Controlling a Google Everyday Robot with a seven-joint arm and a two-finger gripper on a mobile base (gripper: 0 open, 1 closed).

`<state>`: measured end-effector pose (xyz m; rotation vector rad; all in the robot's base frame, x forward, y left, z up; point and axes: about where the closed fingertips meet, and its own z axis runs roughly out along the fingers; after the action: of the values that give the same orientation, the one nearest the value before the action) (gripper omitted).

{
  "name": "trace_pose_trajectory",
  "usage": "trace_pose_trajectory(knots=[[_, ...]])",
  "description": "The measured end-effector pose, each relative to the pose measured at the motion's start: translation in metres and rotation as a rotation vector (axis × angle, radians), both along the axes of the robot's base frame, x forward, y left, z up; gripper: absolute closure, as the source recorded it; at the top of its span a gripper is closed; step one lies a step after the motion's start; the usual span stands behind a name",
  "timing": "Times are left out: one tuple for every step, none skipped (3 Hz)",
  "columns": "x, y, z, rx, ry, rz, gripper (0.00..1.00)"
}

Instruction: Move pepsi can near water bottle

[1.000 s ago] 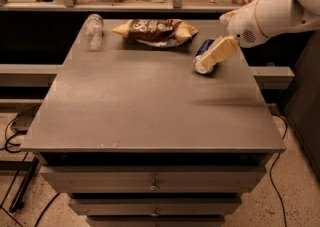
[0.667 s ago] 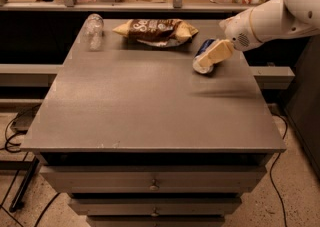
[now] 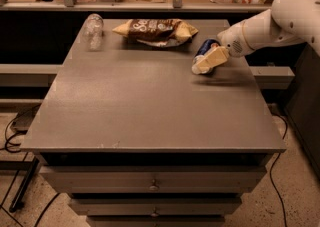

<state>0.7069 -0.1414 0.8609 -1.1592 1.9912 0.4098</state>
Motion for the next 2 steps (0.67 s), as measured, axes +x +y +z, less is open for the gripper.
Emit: trace_pose_trajectory(knots=[[0.0064, 0.0004, -0.0132, 0.004, 0.024, 0.004, 0.26], [0.0057, 0.0053, -0.0105, 0.0, 0.014, 0.021, 0.49]])
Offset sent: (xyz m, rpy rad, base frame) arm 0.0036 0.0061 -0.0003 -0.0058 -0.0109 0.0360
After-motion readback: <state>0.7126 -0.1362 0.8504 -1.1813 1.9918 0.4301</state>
